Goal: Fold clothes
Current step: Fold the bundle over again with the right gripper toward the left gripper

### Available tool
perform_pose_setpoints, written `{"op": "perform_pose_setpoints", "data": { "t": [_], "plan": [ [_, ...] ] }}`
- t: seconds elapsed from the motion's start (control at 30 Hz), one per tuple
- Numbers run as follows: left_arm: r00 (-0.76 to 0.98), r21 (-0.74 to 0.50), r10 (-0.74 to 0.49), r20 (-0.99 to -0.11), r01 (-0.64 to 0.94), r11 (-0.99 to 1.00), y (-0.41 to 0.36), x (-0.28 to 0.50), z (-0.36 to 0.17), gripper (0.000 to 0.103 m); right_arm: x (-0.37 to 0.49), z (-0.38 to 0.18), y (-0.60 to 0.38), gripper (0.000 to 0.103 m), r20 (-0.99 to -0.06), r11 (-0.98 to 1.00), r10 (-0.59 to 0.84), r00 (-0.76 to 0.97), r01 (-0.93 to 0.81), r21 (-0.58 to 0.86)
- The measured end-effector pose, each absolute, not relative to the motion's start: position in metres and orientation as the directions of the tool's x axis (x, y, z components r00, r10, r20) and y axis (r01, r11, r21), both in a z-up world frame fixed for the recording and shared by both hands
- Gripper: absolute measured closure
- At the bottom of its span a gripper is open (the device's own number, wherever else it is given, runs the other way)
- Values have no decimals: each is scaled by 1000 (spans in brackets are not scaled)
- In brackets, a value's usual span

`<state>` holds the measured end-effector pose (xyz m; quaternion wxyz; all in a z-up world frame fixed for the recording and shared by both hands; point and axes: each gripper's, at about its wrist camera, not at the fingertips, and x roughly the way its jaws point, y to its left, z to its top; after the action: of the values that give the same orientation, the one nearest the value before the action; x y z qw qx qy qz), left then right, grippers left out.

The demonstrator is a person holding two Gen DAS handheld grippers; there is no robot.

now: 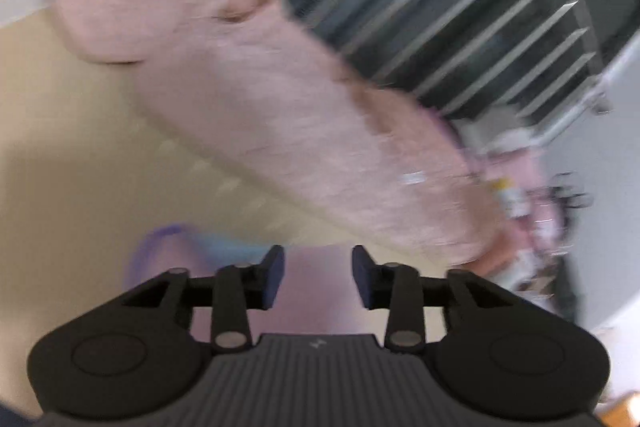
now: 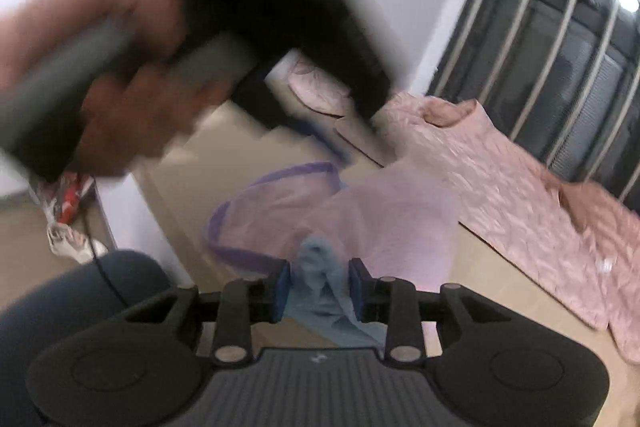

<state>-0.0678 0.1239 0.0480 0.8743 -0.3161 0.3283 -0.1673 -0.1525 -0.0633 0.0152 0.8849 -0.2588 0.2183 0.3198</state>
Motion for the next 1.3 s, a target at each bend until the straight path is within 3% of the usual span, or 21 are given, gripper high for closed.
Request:
{"op": "perform_pose_setpoints", "data": {
  "t": [0.03, 0.13, 0.17, 0.23, 0.37, 0.43, 0.6, 0.67, 0.73, 0.87, 1.0, 1.1, 1.3],
  "plan": [
    [716, -670, -526, -459, 109, 734, 118, -62, 49, 63, -154, 14, -60, 67, -551, 657, 452, 701, -680, -326],
    [660, -600, -486, -572, 67, 797, 100, -36, 30, 64, -155, 18, -62, 65, -545, 645, 473, 692, -693, -321],
    [639, -594, -477, -603, 38, 803, 100, -29, 18, 69, -156, 23, -67, 65, -538, 650, 489, 686, -698, -299],
    [645, -636, -500, -578, 28, 771, 106, -25, 6, 70, -159, 32, -76, 65, -523, 659, 522, 674, -708, -254],
    [658, -704, -542, -522, 25, 709, 121, -26, -5, 70, -140, 58, -109, 67, -462, 733, 602, 652, -680, -4],
    [663, -709, -543, -516, 25, 705, 125, -28, -5, 70, -123, 59, -114, 80, -462, 772, 575, 676, -635, 31],
    [691, -688, -504, -517, 14, 725, 134, -33, 0, 65, -117, 25, -88, 87, -550, 752, 489, 677, -647, -128],
    [711, -627, -427, -559, -25, 779, 141, -36, 4, 56, -131, 14, -83, 87, -536, 737, 473, 699, -647, -194],
    [716, -582, -372, -591, -59, 811, 148, -42, 7, 55, -140, 9, -81, 87, -510, 732, 461, 726, -636, -245],
    [760, -548, -305, -574, -80, 833, 163, -63, 20, 52, -155, 12, -76, 85, -485, 723, 441, 755, -619, -307],
    [754, -419, -190, -629, -123, 900, 165, -66, 25, 47, -166, 33, -83, 75, -418, 721, 510, 752, -638, -269],
    [737, -390, -159, -657, -151, 908, 165, -62, 21, 47, -167, 38, -82, 63, -413, 665, 577, 704, -699, -262],
    [719, -391, -166, -675, -158, 907, 166, -65, 20, 47, -166, 37, -86, 63, -406, 673, 573, 712, -692, -263]
  ]
}}
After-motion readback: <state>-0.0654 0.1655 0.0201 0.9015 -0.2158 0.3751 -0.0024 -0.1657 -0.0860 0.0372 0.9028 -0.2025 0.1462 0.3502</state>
